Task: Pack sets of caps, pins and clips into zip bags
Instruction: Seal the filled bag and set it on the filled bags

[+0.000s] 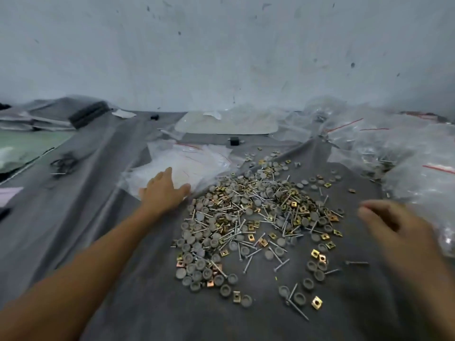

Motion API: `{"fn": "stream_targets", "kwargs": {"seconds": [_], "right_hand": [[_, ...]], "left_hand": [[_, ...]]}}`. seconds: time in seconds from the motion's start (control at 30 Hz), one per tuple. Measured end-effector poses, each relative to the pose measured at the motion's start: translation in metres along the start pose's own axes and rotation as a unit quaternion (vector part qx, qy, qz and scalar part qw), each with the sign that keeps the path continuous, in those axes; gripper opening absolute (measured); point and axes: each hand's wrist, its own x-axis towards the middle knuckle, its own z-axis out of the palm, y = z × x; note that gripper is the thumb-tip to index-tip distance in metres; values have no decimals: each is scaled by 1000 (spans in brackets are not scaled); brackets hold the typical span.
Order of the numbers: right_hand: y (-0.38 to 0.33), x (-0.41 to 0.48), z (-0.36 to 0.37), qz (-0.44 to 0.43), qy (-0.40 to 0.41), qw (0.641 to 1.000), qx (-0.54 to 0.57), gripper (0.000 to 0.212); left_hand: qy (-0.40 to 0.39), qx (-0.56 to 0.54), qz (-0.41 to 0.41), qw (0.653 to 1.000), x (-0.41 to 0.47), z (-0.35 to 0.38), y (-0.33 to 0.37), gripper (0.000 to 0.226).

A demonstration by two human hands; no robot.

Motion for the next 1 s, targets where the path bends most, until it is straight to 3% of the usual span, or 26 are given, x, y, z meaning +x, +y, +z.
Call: {"fn": "stream_targets", "kwargs": {"seconds": [0.07,0.17,0.33,0.5,0.57,0.67,0.8,0.93,1.0], "right_hand": [[-19,-2,26,-40,-84,996,14,9],[-21,-3,46,-55,-122,990,49,16],[-15,-9,60,-67,-151,986,39,13],[-21,-10,67,-87,-159,983,40,11],[-23,-12,69,-86,-168,981,45,11],[-24,-12,72,-71,-197,977,45,9],[-27,-15,74,-63,-222,972,49,10],[-27,-15,74,-48,-243,968,40,9],[-30,-16,74,-44,-236,970,48,9]], "left_hand": [[-9,23,8,1000,7,0,0,55],[74,1,34,997,13,-4,-2,20],[155,21,33,987,15,-10,-4,24],[197,-82,43,976,8,-30,-2,20],[172,-208,19,963,6,-42,3,12],[122,-389,-38,913,11,-62,11,20],[75,-458,-117,878,18,-87,9,20],[11,-537,-120,835,12,-99,11,9],[-11,-555,-79,828,-2,-104,20,5]]}}
